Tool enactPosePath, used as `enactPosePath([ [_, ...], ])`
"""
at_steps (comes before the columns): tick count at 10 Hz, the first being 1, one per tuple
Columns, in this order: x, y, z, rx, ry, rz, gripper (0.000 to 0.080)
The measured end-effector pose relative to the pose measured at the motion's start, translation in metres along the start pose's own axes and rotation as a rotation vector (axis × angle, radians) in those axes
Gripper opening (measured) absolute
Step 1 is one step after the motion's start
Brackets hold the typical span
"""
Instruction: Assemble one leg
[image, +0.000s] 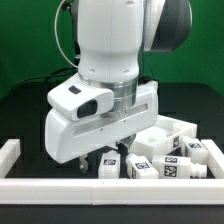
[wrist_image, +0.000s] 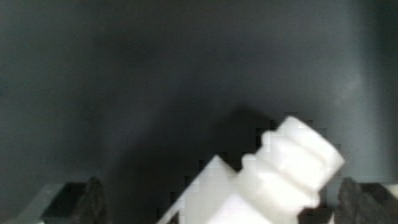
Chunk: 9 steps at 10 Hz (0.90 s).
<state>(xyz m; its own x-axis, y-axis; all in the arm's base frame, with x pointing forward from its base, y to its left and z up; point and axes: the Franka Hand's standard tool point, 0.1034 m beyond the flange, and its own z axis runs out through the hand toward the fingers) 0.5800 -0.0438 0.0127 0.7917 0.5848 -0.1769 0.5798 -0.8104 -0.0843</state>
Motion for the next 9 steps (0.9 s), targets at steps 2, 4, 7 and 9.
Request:
enactPosePath([
  [2,0.0002,0.0,0.0009,-0.001,0.001,0.0,0.0557],
  [4,0.0002,0.0,0.0009,0.0,0.001,0.0,0.042],
  [7,0.0003,0.0,0.0008,-0.001,0.001,0.0,0.0287],
  [9,0.0002,0.0001,0.0007,-0.001,0.001,0.0,0.0287],
])
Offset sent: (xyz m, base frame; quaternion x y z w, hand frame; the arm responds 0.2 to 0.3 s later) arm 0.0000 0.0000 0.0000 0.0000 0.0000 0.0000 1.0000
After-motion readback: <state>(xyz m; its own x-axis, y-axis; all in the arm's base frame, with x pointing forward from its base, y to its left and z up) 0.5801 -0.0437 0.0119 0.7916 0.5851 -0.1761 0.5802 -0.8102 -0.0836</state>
